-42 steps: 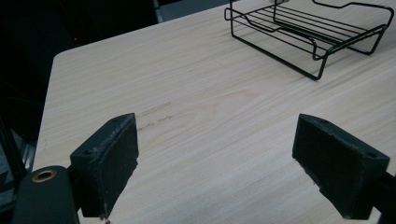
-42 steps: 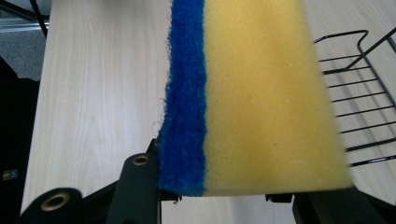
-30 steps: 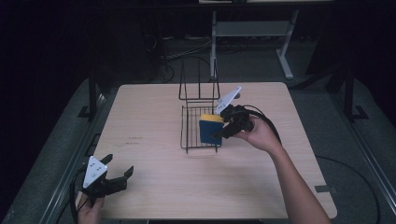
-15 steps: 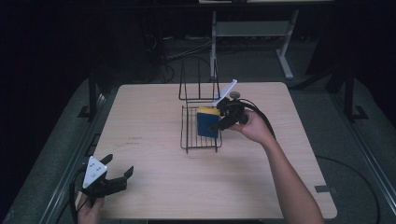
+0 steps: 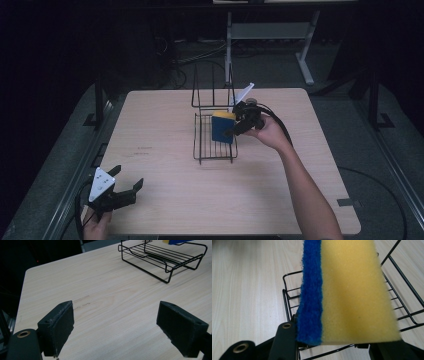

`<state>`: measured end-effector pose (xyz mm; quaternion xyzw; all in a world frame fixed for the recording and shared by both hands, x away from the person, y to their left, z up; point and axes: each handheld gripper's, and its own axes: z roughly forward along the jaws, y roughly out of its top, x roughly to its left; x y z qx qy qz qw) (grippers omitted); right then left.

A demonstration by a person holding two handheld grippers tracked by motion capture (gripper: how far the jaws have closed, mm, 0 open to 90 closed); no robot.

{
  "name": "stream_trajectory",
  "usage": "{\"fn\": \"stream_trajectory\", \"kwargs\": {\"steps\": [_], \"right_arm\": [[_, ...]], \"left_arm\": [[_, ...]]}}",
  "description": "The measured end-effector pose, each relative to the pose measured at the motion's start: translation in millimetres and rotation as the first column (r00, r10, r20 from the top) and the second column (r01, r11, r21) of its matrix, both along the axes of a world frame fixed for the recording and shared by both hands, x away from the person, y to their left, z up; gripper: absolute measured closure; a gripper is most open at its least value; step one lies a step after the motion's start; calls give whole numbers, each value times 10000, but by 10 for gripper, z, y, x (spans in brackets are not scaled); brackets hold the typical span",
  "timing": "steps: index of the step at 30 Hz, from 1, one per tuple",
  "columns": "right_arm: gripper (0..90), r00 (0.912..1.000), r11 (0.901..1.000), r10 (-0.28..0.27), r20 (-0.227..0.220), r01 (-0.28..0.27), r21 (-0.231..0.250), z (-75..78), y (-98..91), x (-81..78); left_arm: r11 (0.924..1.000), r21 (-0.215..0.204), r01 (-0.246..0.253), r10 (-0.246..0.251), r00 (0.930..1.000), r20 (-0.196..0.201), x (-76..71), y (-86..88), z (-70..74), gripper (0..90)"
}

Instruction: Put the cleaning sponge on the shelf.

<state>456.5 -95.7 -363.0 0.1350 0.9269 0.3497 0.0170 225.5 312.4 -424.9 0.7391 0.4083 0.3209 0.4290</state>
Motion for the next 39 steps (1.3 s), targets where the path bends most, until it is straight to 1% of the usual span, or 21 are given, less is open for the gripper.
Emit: {"fn": "stream_trajectory", "kwargs": {"steps": [3,6,9,12,14,15,19,20,21,22,25,26,28,29,31,33,39], "right_arm": [[565,10000,10000,-59,38,60,-13,-32,-12,37],[565,9998,9997,-166,-51,167,176,-55,-32,71],[564,9998,9997,-205,-29,206,128,-88,-35,104],[564,9997,9995,-232,-82,234,217,-111,-32,126],[565,9996,9996,-256,-130,258,147,-136,-19,139],[565,9991,9991,-414,-113,414,51,-149,-8,137],[565,9993,9993,-359,-41,360,137,-177,-3,170],[565,9992,9991,-389,-96,391,160,-180,3,176],[565,9993,9994,-347,-172,347,33,-183,16,194],[566,9994,9995,-301,-149,300,-83,-186,37,213],[566,9995,9993,-279,-161,275,-244,-165,89,247],[566,9995,9994,-309,-31,308,-135,-158,90,251],[565,9994,9994,-345,41,345,10,-162,86,281],[565,9991,9991,-433,-36,433,-2,-168,82,285],[565,9989,9990,-457,-84,456,-35,-195,76,299],[563,9987,9990,-451,-244,449,-77,-221,74,312],[560,9987,9989,-438,-263,435,-150,-254,103,311]], "left_arm": [[10000,39,26,-26,10000,-5,3,-2,-1,139],[10000,57,59,-59,10000,-3,3,-8,-1,139],[10000,66,74,-74,10000,-17,4,-10,-1,139],[9999,-37,105,-105,9999,-100,12,-2,-6,139],[9999,-67,96,-97,9999,-105,12,3,-7,139],[9999,-77,81,-82,9999,-93,12,3,-7,139],[10000,-3,52,-52,9999,-103,15,9,-12,139],[10000,-13,63,-63,9999,-123,18,10,-13,139],[10000,-16,64,-64,9999,-129,19,9,-15,139],[10000,17,91,-90,9999,-131,19,8,-17,139],[9999,62,94,-93,9999,-130,17,2,-22,139],[9999,96,129,-128,9999,-100,16,6,-16,139],[9999,45,138,-137,9999,-92,14,5,-16,139],[9999,60,150,-150,9998,-105,14,4,-17,139],[9998,68,170,-170,9998,-123,16,-2,-22,139],[9998,59,174,-173,9998,-126,17,-3,-21,139],[9998,71,168,-168,9998,-126,16,-2,-21,139]]}}
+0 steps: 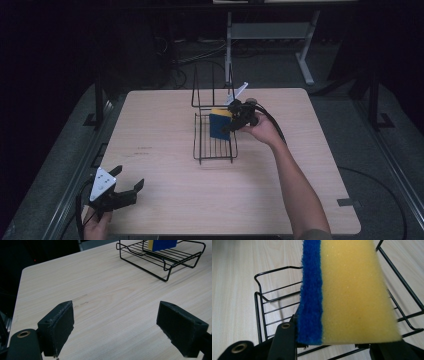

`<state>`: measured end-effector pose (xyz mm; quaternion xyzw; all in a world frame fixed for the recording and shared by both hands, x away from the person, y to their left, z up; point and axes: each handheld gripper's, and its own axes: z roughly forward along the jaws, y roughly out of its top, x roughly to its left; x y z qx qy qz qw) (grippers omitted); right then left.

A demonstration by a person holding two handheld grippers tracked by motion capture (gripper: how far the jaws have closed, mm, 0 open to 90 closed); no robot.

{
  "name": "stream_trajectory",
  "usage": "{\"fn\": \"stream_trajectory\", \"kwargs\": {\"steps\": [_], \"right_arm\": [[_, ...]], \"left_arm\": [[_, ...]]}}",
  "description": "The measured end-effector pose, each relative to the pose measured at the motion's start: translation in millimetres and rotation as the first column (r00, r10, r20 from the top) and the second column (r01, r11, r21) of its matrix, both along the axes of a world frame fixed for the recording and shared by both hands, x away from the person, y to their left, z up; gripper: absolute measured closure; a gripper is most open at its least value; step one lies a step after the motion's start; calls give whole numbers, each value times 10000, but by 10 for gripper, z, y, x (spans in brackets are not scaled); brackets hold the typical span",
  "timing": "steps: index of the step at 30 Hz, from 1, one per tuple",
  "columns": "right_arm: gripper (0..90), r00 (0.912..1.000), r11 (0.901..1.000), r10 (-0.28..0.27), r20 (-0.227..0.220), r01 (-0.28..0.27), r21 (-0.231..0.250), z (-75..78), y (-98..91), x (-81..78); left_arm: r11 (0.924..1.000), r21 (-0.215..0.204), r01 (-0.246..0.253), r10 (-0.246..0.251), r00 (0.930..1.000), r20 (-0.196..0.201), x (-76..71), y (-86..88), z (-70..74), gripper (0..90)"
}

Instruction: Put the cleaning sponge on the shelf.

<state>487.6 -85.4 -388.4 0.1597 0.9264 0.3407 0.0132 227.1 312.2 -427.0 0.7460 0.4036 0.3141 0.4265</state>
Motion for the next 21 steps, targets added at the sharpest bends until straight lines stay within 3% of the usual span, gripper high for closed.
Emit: {"fn": "stream_trajectory", "kwargs": {"steps": [21], "right_arm": [[486,9999,9995,75,-138,-79,-301,-61,48,-14]], "left_arm": [[10000,55,1,0,10000,-93,2,9,-6,139]]}}
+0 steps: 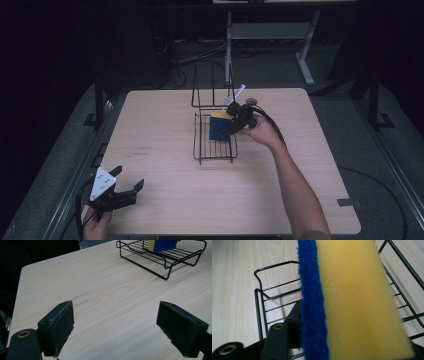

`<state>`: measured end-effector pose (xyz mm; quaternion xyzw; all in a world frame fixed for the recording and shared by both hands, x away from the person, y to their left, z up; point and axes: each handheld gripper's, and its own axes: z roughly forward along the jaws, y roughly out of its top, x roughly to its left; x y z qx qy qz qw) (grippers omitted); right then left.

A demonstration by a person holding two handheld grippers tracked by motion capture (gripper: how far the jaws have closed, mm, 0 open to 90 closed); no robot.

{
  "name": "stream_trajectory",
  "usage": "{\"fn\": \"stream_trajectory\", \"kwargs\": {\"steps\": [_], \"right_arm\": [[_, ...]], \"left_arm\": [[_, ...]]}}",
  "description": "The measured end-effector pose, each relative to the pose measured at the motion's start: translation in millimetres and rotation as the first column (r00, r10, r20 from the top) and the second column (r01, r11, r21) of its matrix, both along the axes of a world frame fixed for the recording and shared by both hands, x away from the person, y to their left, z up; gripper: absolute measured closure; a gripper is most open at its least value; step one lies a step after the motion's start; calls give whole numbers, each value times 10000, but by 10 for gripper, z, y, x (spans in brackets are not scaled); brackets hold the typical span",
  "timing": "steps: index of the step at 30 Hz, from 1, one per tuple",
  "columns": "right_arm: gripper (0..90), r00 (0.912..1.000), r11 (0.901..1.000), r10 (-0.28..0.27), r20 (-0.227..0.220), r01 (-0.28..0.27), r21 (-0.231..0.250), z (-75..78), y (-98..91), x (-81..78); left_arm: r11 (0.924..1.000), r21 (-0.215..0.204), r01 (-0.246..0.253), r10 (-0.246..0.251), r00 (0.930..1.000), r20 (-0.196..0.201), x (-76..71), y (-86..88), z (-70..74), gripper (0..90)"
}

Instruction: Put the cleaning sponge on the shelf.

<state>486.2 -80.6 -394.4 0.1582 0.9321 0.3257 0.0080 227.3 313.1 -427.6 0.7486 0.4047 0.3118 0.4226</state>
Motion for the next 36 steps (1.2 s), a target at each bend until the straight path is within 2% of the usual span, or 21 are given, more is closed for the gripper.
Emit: {"fn": "stream_trajectory", "kwargs": {"steps": [8,16,26,28,36], "right_arm": [[461,10000,10000,-58,24,58,73,45,-22,-25],[417,9998,9999,-51,-203,54,154,56,-35,-42],[350,9999,9998,-137,-80,138,161,88,-69,-57],[336,9997,9997,-130,-185,133,181,90,-78,-61],[288,9996,9994,-237,-146,241,234,104,-127,-115]], "left_arm": [[10000,13,35,-35,10000,18,2,-8,0,139],[10000,40,37,-37,10000,12,1,-14,1,139],[10000,5,14,-14,10000,7,0,-4,-1,139],[10000,4,12,-12,10000,19,0,-7,-3,139],[10000,71,54,-54,10000,-27,4,-15,-4,139]]}}
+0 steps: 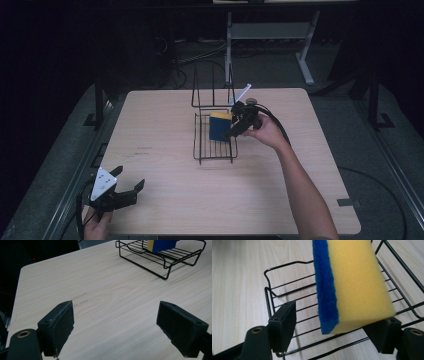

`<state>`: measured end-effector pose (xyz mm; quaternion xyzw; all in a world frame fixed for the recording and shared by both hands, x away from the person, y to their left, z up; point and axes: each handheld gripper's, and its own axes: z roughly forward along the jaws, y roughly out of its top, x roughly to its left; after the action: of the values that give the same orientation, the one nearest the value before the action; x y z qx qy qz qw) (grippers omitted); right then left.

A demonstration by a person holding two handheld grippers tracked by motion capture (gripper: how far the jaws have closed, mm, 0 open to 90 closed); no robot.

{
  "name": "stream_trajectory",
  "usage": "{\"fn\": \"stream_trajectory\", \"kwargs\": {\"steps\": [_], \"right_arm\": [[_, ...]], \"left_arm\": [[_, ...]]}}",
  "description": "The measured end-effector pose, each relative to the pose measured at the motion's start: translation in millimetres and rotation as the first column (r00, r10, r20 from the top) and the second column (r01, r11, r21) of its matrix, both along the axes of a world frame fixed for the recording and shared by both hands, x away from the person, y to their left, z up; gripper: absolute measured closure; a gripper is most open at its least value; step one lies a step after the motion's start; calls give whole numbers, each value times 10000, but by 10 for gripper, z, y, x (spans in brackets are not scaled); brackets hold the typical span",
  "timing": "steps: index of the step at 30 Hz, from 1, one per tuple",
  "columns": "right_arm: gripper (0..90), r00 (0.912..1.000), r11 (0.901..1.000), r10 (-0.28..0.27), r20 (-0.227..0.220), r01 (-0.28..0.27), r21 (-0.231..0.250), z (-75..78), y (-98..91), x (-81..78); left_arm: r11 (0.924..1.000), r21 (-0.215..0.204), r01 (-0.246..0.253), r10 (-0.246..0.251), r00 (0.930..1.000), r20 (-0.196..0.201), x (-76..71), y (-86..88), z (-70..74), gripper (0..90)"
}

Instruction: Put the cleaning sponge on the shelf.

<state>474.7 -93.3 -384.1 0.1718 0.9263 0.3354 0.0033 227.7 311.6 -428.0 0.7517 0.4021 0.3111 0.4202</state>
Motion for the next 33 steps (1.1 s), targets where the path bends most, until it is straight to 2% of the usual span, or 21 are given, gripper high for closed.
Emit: {"fn": "stream_trajectory", "kwargs": {"steps": [8,11,13,14,20,33], "right_arm": [[263,9999,9999,-47,109,46,119,9,-53,-65],[258,10000,9999,-55,-4,55,163,10,-79,-91],[256,9998,9999,81,196,-84,144,8,-101,-107],[255,9998,9999,88,160,-90,139,11,-110,-116],[237,9998,9997,-153,129,150,214,43,-173,-164],[222,9996,9994,-252,139,249,225,73,-311,-260]], "left_arm": [[10000,-41,-8,8,10000,22,9,-14,-8,139],[10000,-10,16,-16,10000,-3,10,-23,-2,139],[10000,-9,30,-30,10000,26,8,-28,-5,139],[10000,16,35,-35,10000,-7,6,-27,-9,139],[10000,17,-35,35,10000,26,-16,-10,2,139],[10000,56,4,-4,10000,2,-16,-23,-2,139]]}}
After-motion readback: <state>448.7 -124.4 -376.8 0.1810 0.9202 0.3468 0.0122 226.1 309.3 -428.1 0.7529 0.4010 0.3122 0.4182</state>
